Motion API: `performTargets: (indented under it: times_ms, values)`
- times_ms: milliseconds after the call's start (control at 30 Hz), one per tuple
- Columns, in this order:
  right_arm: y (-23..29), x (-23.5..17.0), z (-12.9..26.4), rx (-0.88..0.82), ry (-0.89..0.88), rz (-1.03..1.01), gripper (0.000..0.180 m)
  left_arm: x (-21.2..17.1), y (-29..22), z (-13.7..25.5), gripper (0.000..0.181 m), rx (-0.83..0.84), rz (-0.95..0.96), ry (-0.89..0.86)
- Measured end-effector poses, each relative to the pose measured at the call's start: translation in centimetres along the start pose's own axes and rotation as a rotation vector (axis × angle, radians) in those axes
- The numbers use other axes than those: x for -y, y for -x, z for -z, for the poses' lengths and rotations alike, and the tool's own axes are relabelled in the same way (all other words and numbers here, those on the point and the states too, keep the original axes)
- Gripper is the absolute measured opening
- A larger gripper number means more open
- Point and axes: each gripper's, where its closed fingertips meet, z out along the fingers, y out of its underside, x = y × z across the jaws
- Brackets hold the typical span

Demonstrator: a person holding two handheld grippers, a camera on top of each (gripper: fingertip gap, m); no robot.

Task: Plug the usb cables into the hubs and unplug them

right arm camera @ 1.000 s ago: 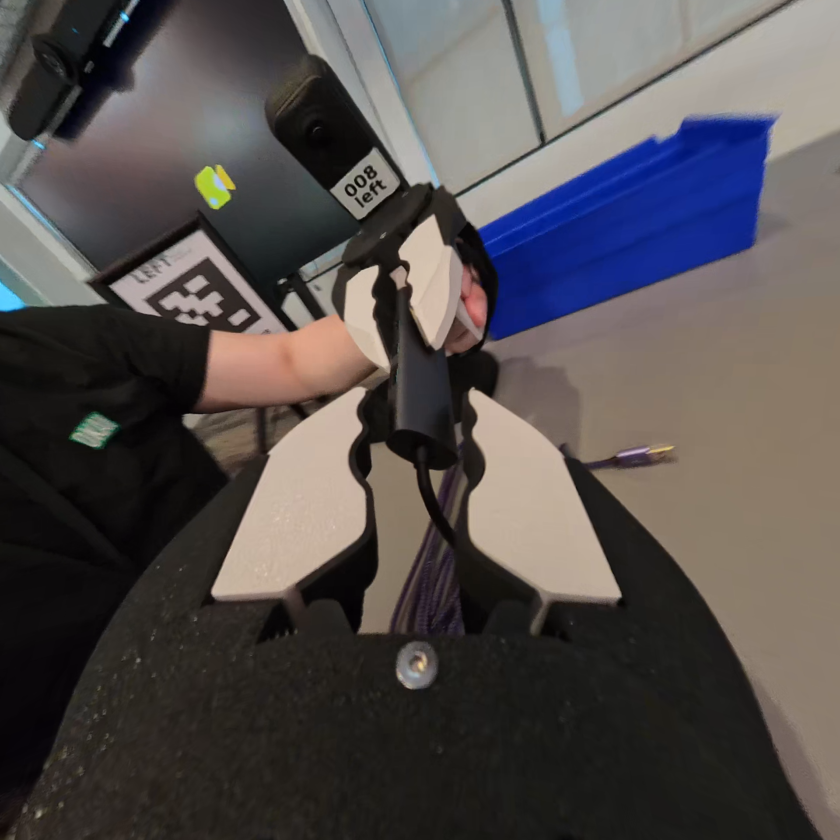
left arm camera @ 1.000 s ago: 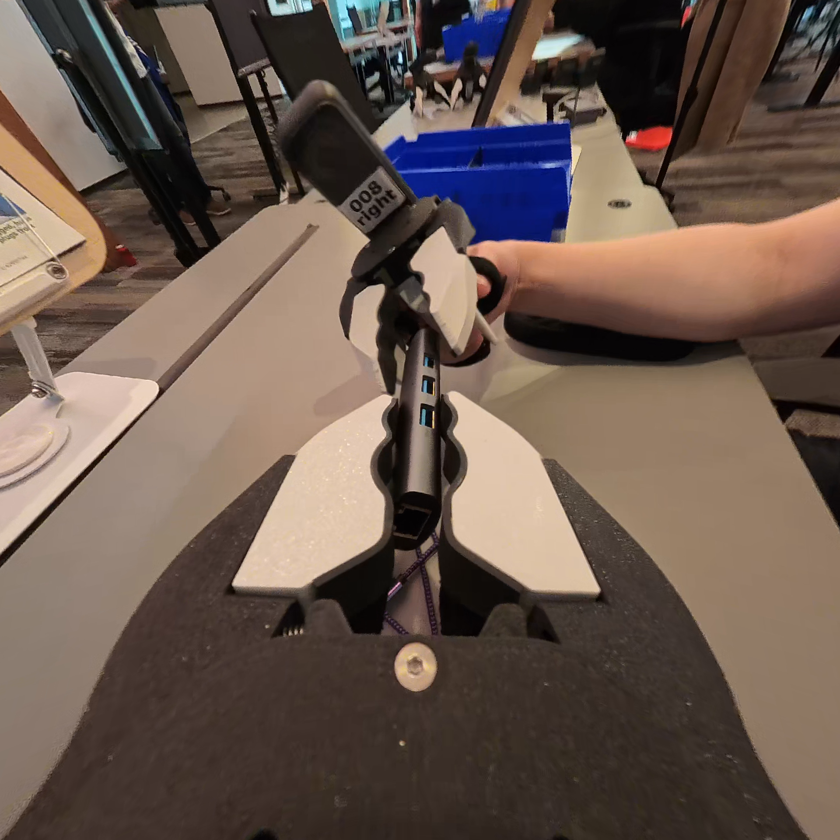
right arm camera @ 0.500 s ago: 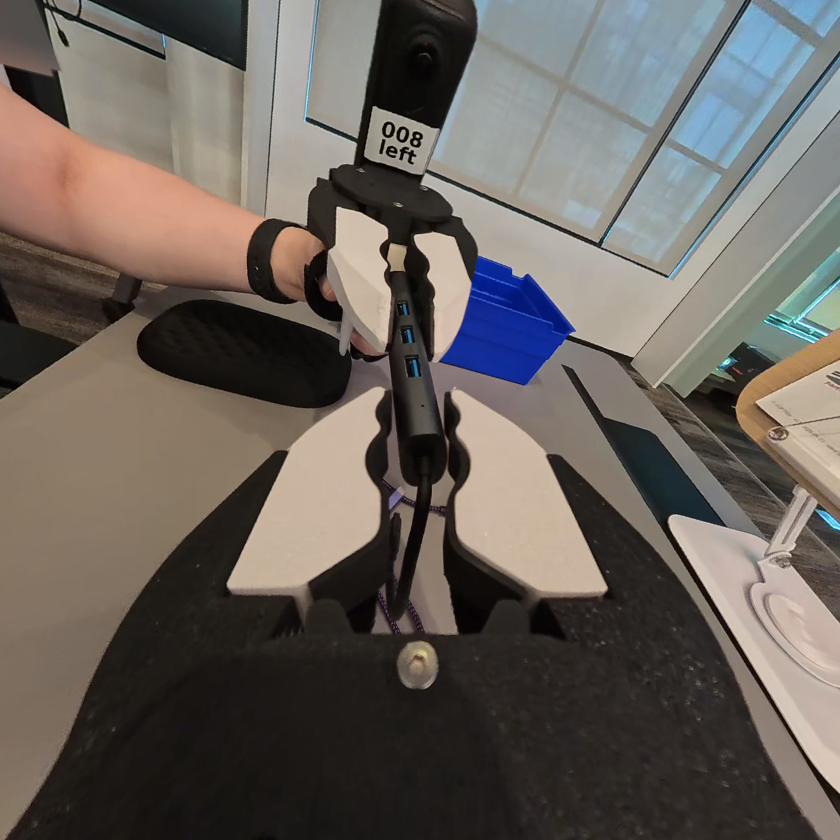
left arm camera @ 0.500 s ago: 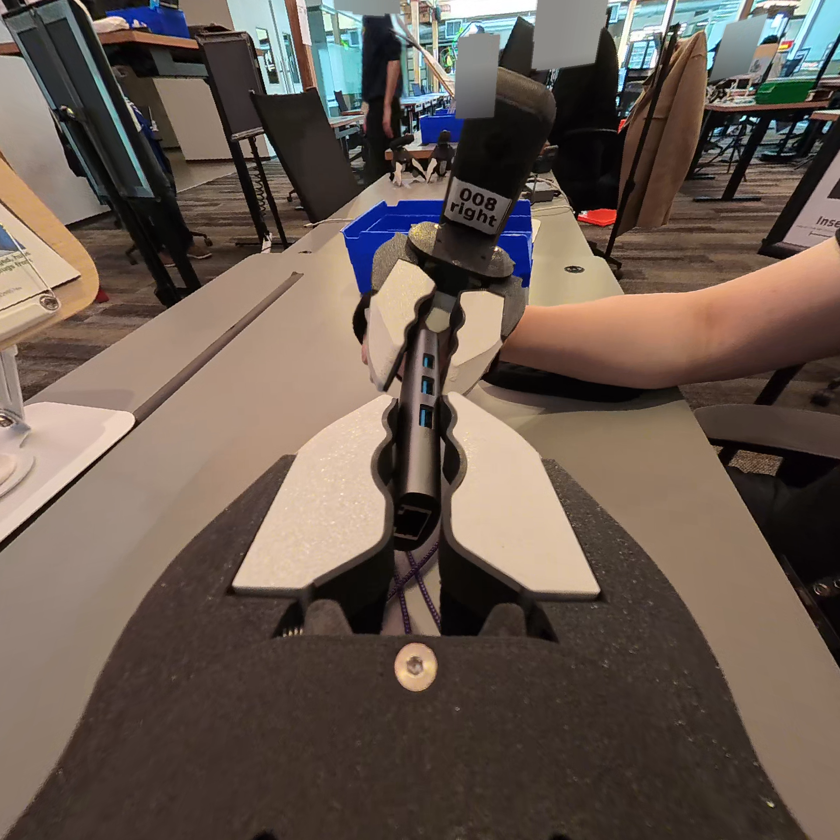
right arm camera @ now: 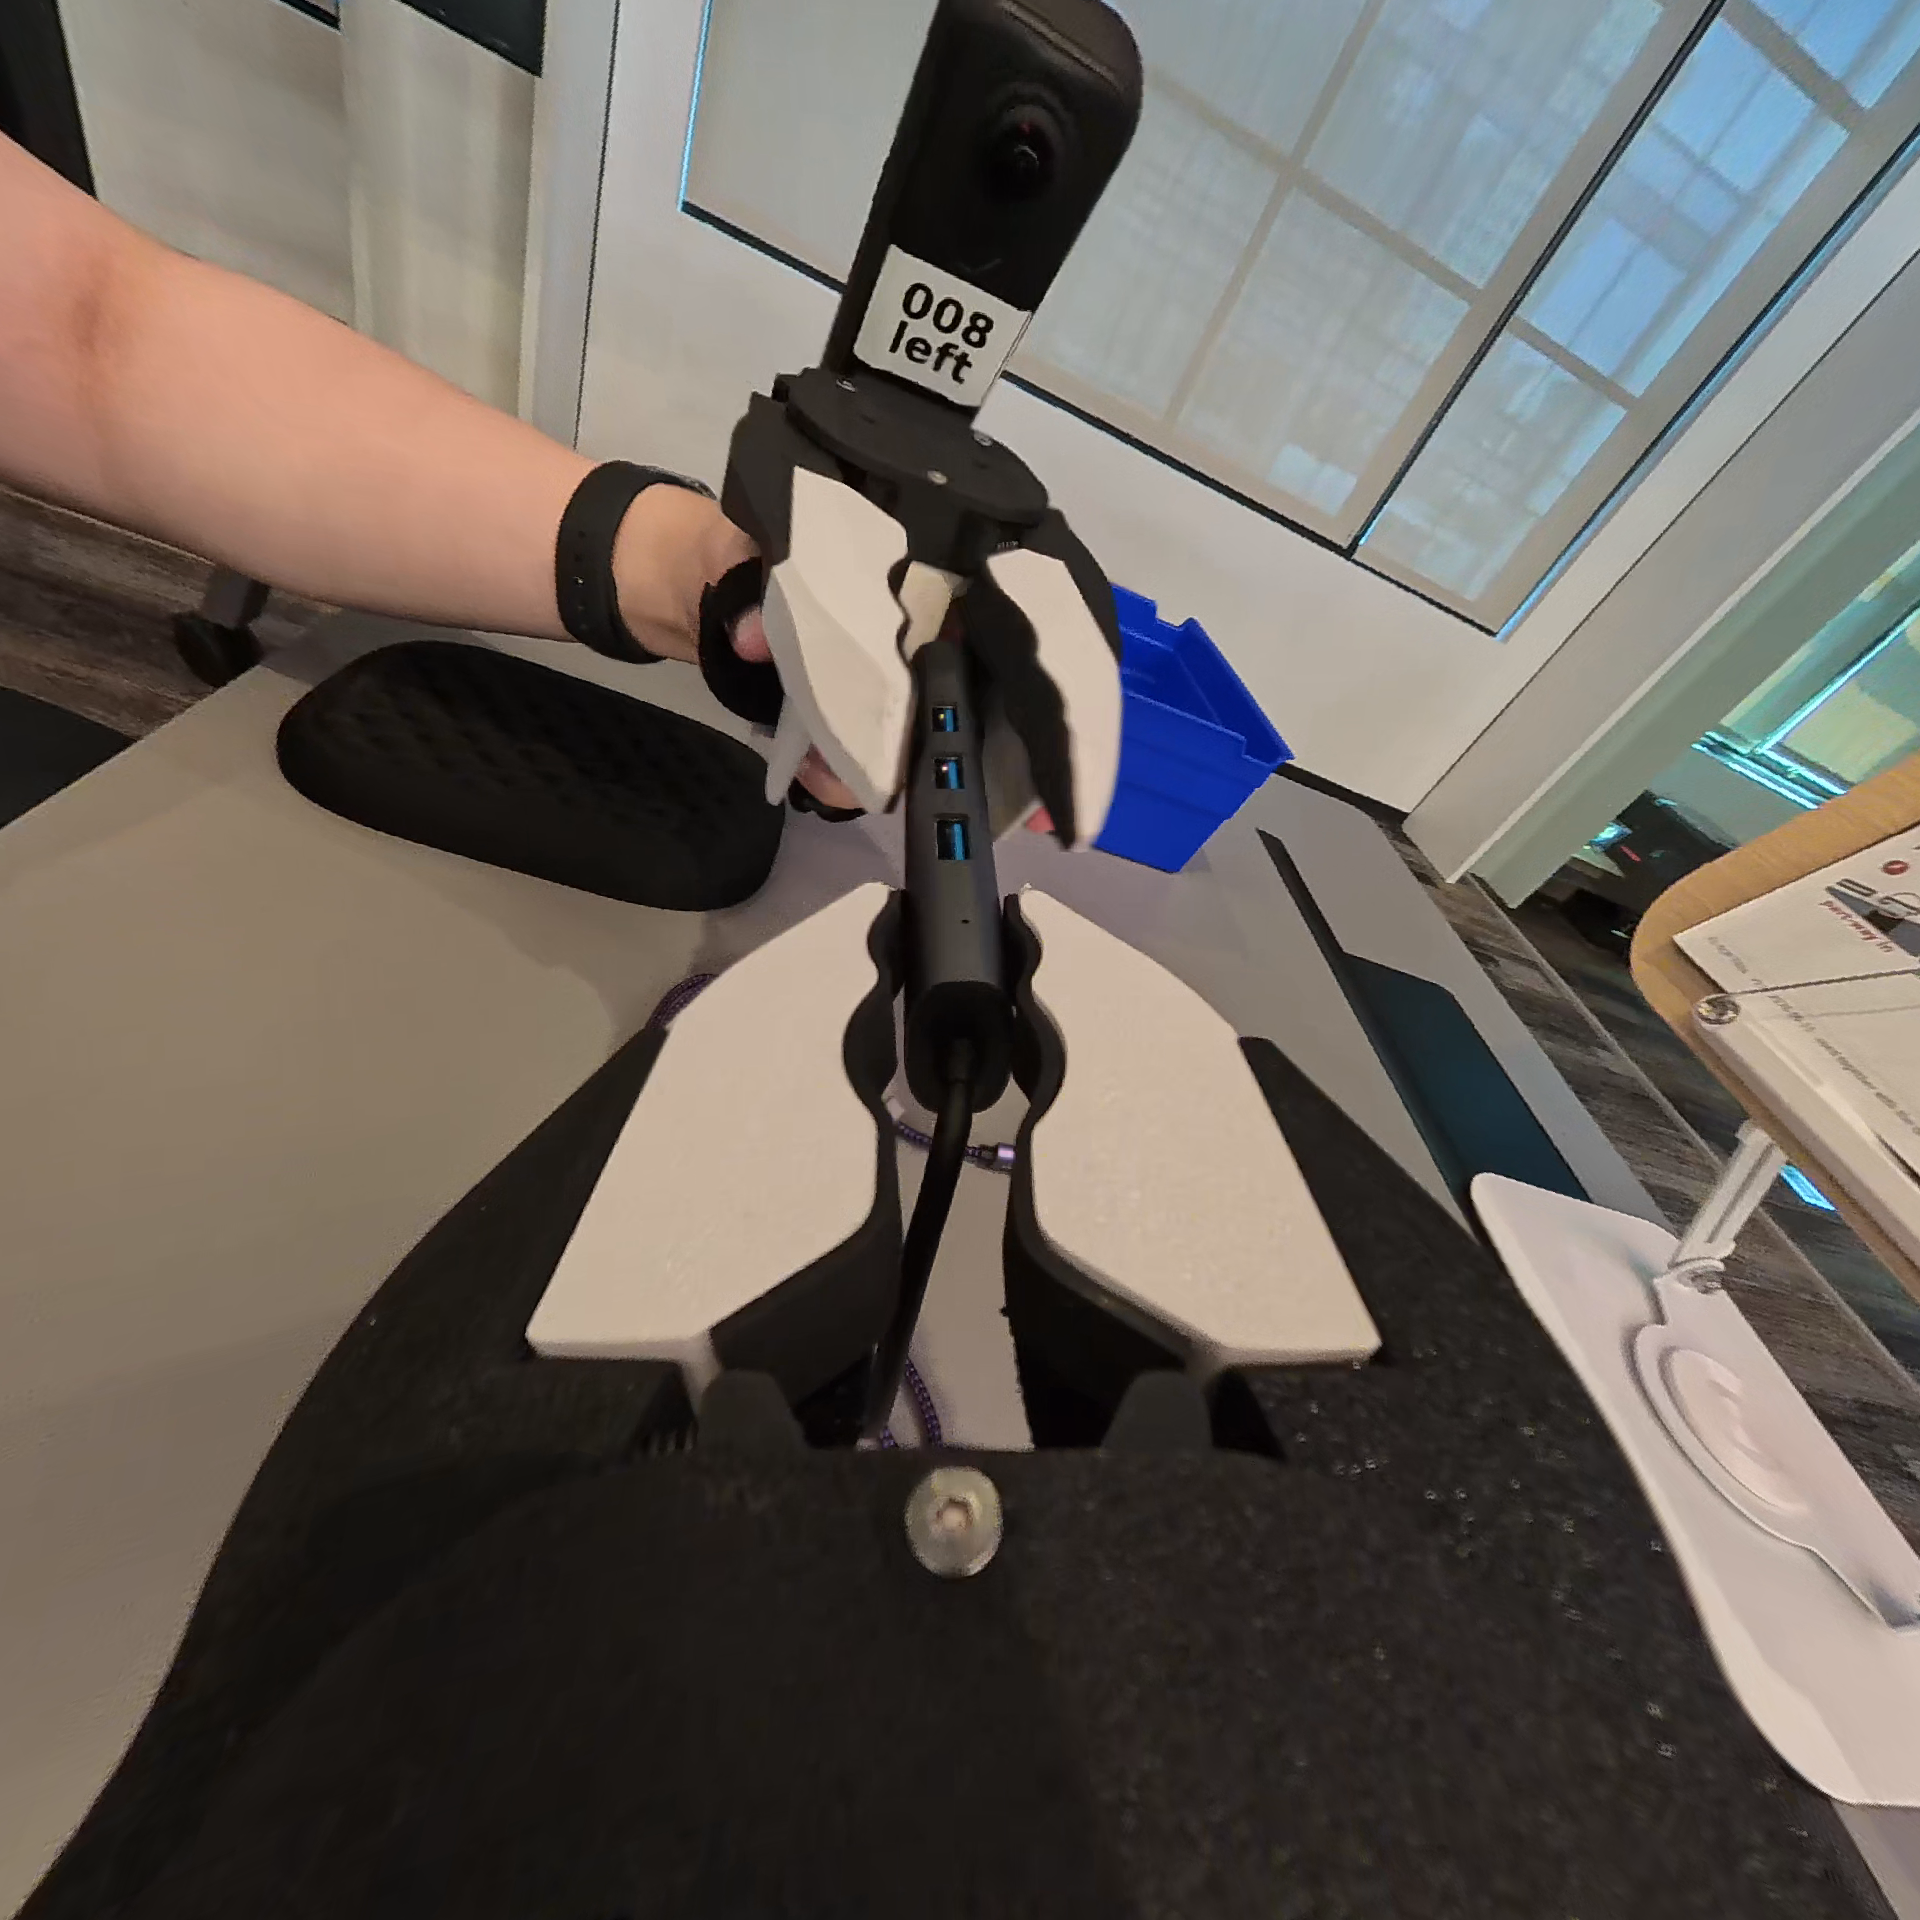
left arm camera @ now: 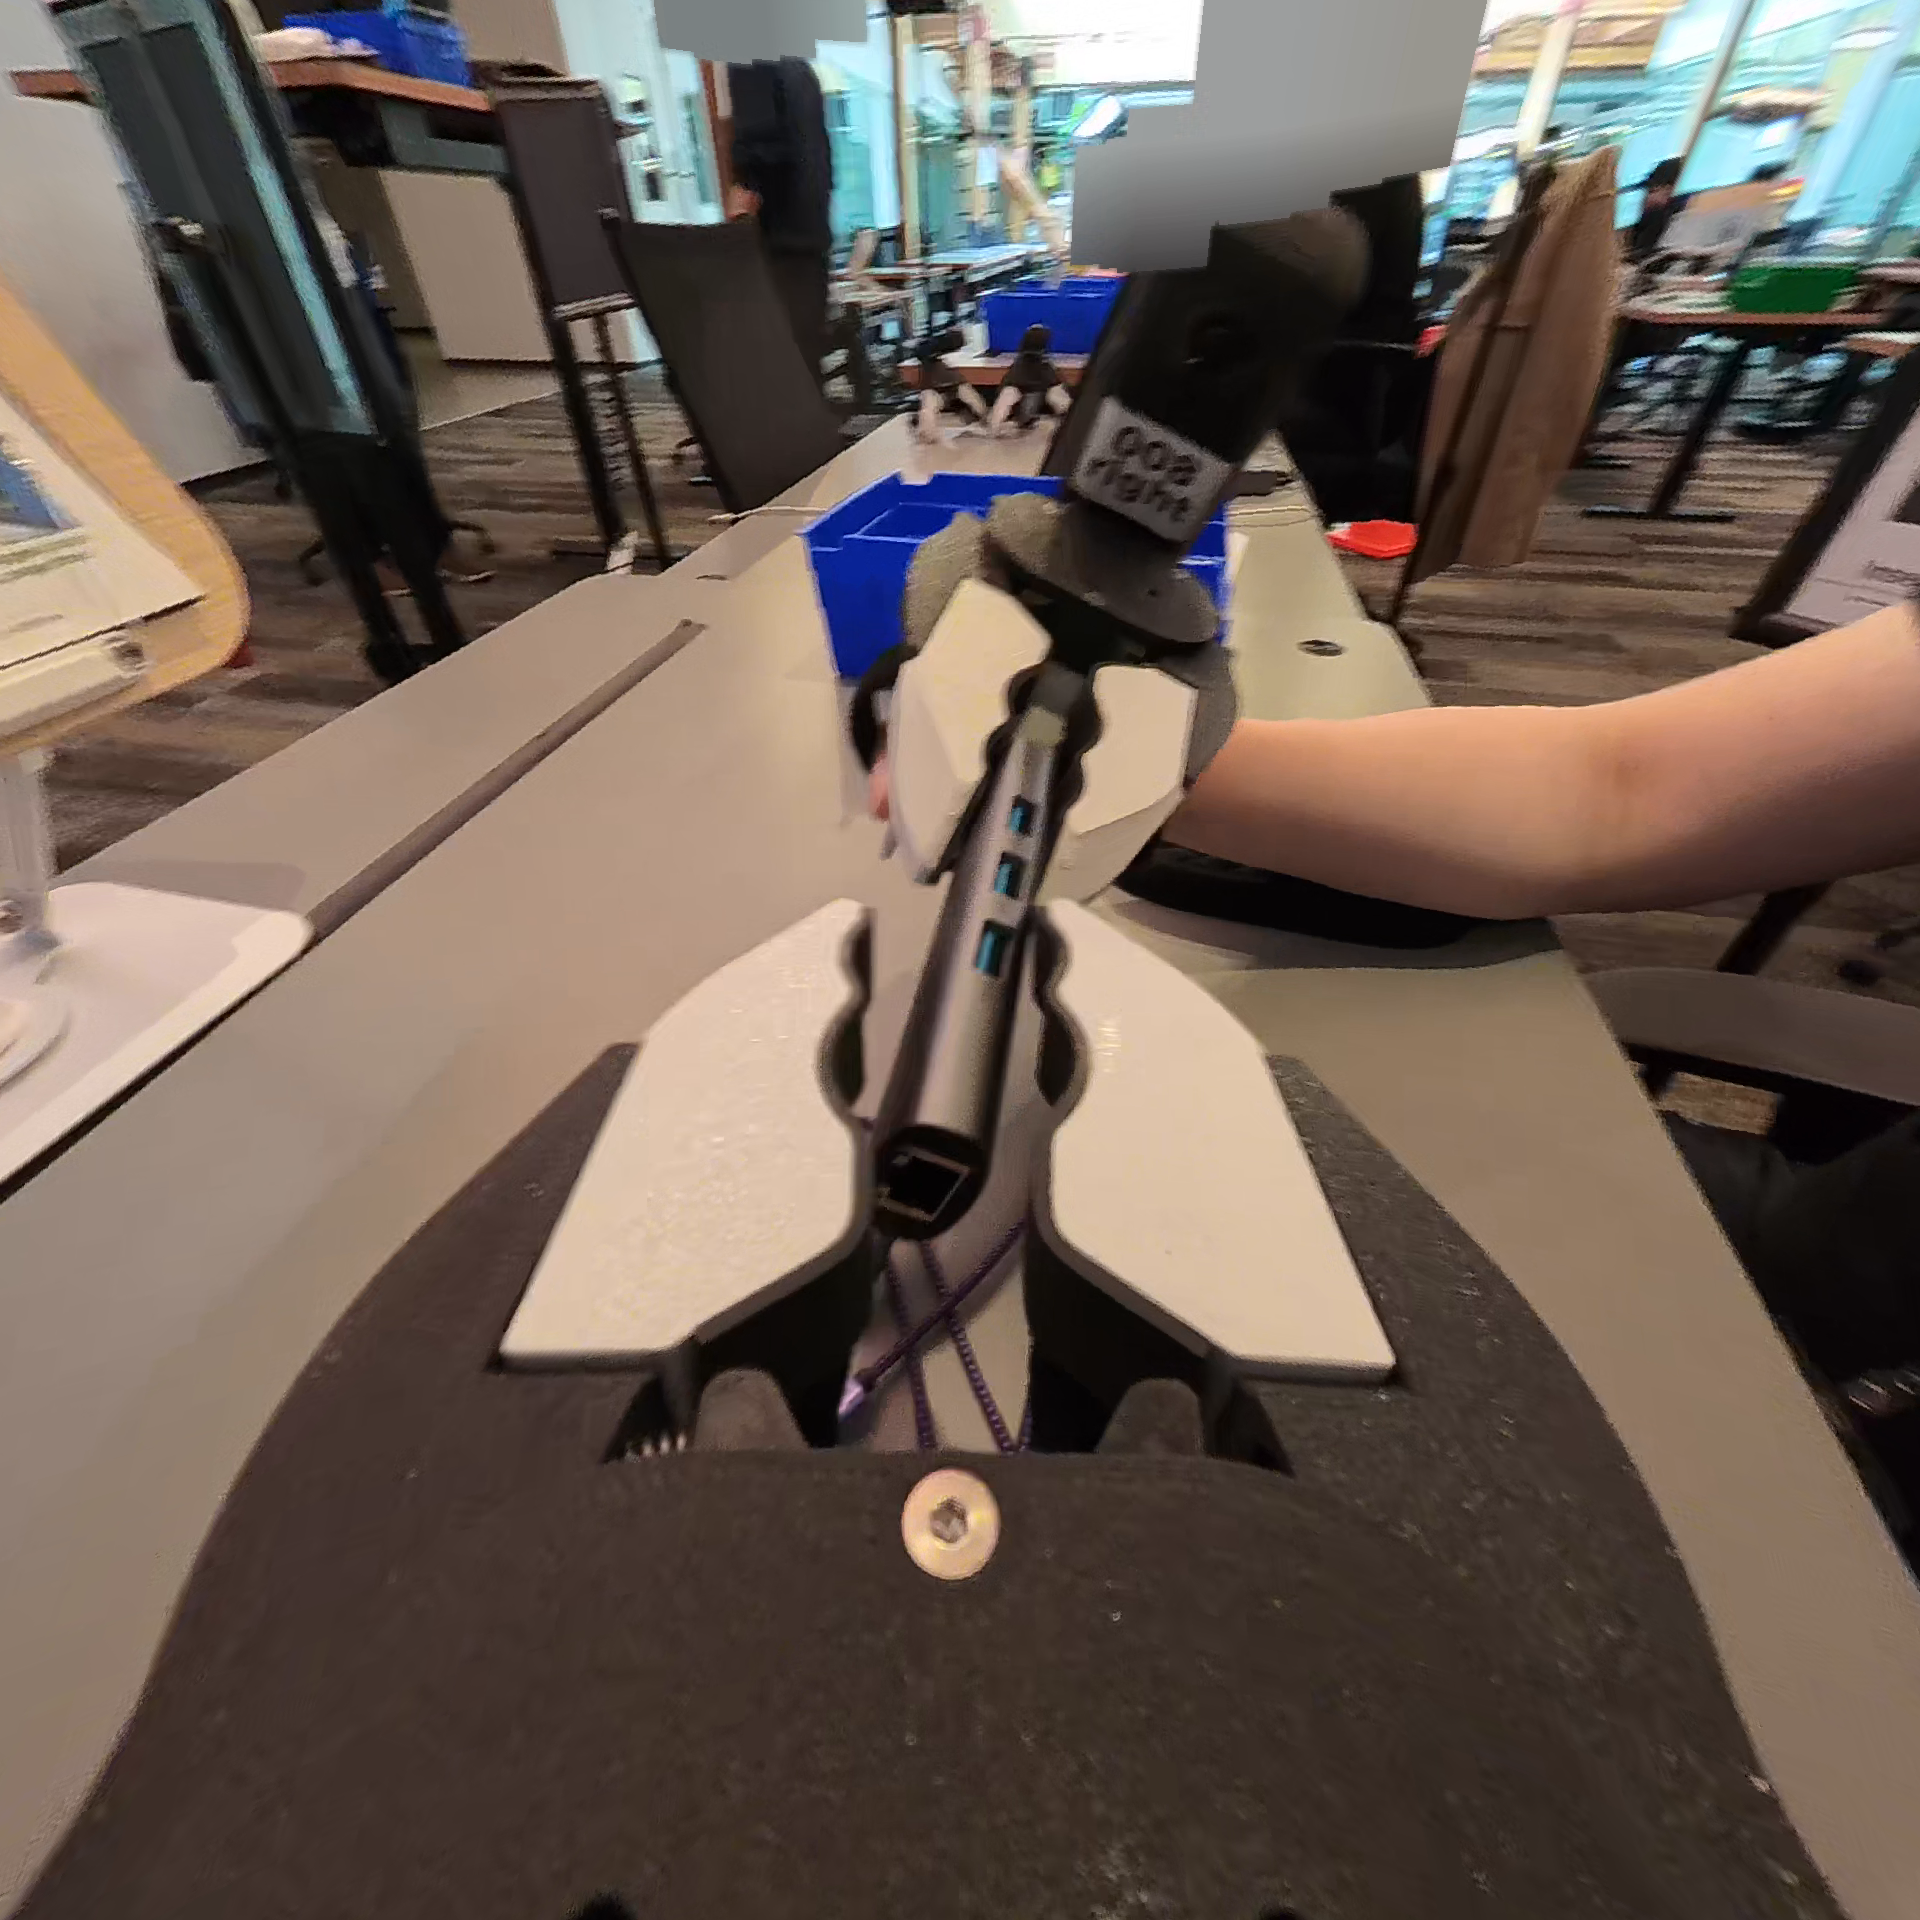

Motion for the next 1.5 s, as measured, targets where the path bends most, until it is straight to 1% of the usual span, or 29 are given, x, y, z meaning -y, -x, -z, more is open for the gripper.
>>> performTargets:
  times_ms: [67, 100, 167, 233, 300, 367, 400, 467, 533, 633, 767, 867, 933, 1033, 1100, 1167, 1200, 1267, 1333, 1400, 1500]
  values:
    - [-0.4, 0.0, 0.3, -0.023, 0.004, 0.005, 0.017, -0.4, 0.9, 0.4, 0.056, 0.056, 0.024, 0.033]
    - [-0.7, -0.1, 0.5, -0.042, 0.017, 0.021, 0.017, -0.6, 1.3, 0.8, 0.065, 0.081, 0.048, 0.055]
    - [-1.6, -0.7, 1.1, -0.103, 0.07, 0.086, 0.017, -1.5, 2.7, 2.2, 0.066, 0.172, 0.123, 0.088]
    - [-2.4, -0.9, 1.9, -0.168, 0.118, 0.179, 0.017, -3.0, 3.7, 3.8, 0.063, 0.255, 0.271, 0.12]
    - [-3.2, -0.7, 2.4, -0.217, 0.167, 0.273, 0.017, -4.6, 3.5, 4.7, 0.053, 0.26, 0.43, 0.122]
    - [-4.0, -0.3, 2.8, -0.252, 0.196, 0.343, 0.017, -6.3, 3.1, 5.2, 0.04, 0.266, 0.519, 0.136]
    - [-4.2, -0.3, 2.8, -0.25, 0.214, 0.37, 0.017, -7.1, 3.2, 5.5, 0.04, 0.295, 0.539, 0.155]
    - [-4.9, -0.7, 2.9, -0.241, 0.281, 0.437, 0.017, -8.7, 3.7, 5.8, 0.037, 0.357, 0.543, 0.236]
    - [-5.4, -1.2, 3.1, -0.225, 0.335, 0.488, 0.017, -10.2, 4.3, 5.9, 0.035, 0.422, 0.535, 0.357]
    - [-6.2, -1.7, 3.5, -0.225, 0.365, 0.516, 0.017, -11.6, 5.2, 4.7, 0.036, 0.476, 0.584, 0.48]
    - [-7.0, -2.3, 4.5, -0.247, 0.383, 0.511, 0.017, -12.8, 6.4, 2.5, 0.036, 0.53, 0.649, 0.544]
    - [-6.4, -2.6, 5.8, -0.255, 0.414, 0.517, 0.017, -13.9, 7.7, 1.9, 0.04, 0.627, 0.61, 0.595]
    - [-6.1, -2.3, 6.4, -0.264, 0.425, 0.53, 0.017, -14.1, 8.1, 1.3, 0.041, 0.663, 0.591, 0.605]
    - [-6.1, -1.4, 6.7, -0.273, 0.396, 0.515, 0.017, -14.7, 7.7, 0.0, 0.042, 0.666, 0.602, 0.641]
    - [-6.0, -0.8, 6.7, -0.273, 0.363, 0.506, 0.017, -15.4, 8.1, -0.2, 0.042, 0.702, 0.577, 0.691]
    - [-6.1, -0.4, 7.0, -0.277, 0.339, 0.492, 0.017, -15.8, 8.7, -0.3, 0.035, 0.734, 0.545, 0.72]
    - [-6.1, -0.2, 7.1, -0.28, 0.327, 0.482, 0.017, -15.9, 8.9, -0.3, 0.031, 0.751, 0.531, 0.73]
    - [-6.2, -0.1, 7.4, -0.281, 0.311, 0.464, 0.017, -16.0, 9.1, -0.2, 0.012, 0.765, 0.508, 0.742]
    - [-6.4, -0.5, 7.6, -0.283, 0.314, 0.454, 0.017, -16.0, 9.0, -0.3, 0.01, 0.76, 0.508, 0.729]
    - [-6.6, -0.9, 7.9, -0.285, 0.317, 0.441, 0.017, -15.8, 8.7, -0.7, 0.008, 0.719, 0.543, 0.686]
    - [-7.0, -1.8, 8.2, -0.287, 0.326, 0.42, 0.017, -14.7, 8.0, -1.4, 0.007, 0.631, 0.64, 0.537]
